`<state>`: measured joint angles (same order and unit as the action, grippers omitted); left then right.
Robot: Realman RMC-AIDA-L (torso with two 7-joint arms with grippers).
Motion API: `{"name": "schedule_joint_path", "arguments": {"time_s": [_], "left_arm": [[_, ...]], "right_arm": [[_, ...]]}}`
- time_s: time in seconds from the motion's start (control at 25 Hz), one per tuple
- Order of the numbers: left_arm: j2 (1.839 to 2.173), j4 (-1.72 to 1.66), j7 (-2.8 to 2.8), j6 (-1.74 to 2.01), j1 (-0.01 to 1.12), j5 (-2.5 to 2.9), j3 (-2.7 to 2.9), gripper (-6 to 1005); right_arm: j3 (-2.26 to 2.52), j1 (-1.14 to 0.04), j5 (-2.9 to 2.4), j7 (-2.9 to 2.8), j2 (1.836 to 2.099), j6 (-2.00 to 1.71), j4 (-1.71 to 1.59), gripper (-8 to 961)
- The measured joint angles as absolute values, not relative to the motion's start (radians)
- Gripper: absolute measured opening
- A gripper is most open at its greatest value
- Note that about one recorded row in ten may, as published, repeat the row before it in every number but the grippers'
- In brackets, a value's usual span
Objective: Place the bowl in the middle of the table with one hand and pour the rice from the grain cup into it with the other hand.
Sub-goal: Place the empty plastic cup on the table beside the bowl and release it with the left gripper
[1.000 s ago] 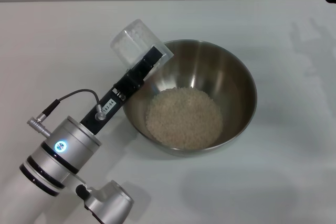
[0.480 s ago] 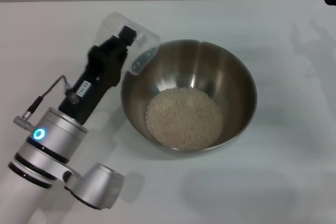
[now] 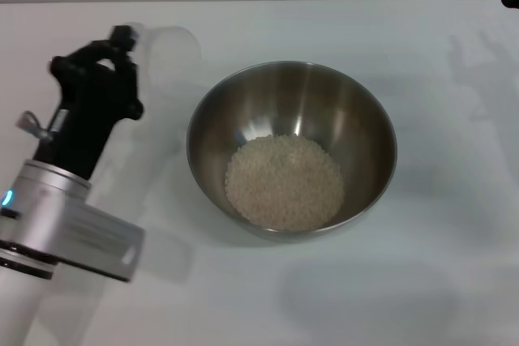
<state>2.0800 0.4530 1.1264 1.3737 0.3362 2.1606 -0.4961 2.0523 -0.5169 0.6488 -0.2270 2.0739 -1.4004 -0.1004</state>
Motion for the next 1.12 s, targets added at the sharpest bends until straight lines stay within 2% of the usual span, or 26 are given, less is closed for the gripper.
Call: {"name": "schedule_joint_path", "arguments": {"time_s": [0.44,1.12], "left_arm": [[2.079,0.449,0.645,1.184,0.344,2.011,-0.503,15],[2.08,0.452,0.364,1.019,0.348,2.005,-0.563,16]], "right_arm": [[2.052,-0.524,0.652,-0.227,2.074,-1.401,-0.103,491],[2.052,-0.529,0.657,-0.227,2.072,-1.401,-0.106,490]]}}
